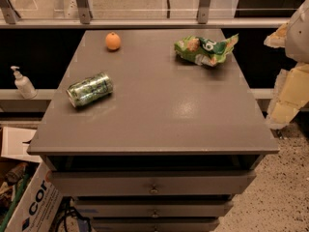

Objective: Move green rice chip bag near green can

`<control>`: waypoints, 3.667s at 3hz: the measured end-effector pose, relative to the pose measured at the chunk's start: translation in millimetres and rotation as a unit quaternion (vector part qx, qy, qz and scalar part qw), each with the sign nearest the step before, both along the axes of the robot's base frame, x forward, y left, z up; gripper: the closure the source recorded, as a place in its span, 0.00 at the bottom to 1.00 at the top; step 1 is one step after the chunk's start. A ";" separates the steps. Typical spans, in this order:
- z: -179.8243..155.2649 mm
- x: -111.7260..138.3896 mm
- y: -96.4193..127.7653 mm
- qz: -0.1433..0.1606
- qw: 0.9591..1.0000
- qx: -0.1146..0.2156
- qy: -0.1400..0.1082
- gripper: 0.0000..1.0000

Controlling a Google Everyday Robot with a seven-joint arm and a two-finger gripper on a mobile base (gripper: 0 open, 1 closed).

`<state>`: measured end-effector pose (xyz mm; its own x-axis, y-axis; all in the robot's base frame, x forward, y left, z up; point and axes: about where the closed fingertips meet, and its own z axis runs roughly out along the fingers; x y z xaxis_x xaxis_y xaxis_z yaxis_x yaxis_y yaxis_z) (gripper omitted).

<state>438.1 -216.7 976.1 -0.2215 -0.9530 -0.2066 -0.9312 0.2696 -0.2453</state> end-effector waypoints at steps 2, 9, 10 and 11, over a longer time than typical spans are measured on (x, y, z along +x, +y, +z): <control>-3.6 19.8 4.0 0.003 1.000 0.007 -0.020 0.00; -89.3 253.0 39.2 -0.039 0.987 0.098 -0.120 0.00; -114.1 288.3 43.6 -0.058 0.985 0.110 -0.122 0.00; -129.1 314.8 46.7 -0.069 0.982 0.120 -0.128 0.18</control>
Offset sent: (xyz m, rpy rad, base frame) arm 0.0549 0.0093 -0.0161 0.0391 -0.0911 0.0189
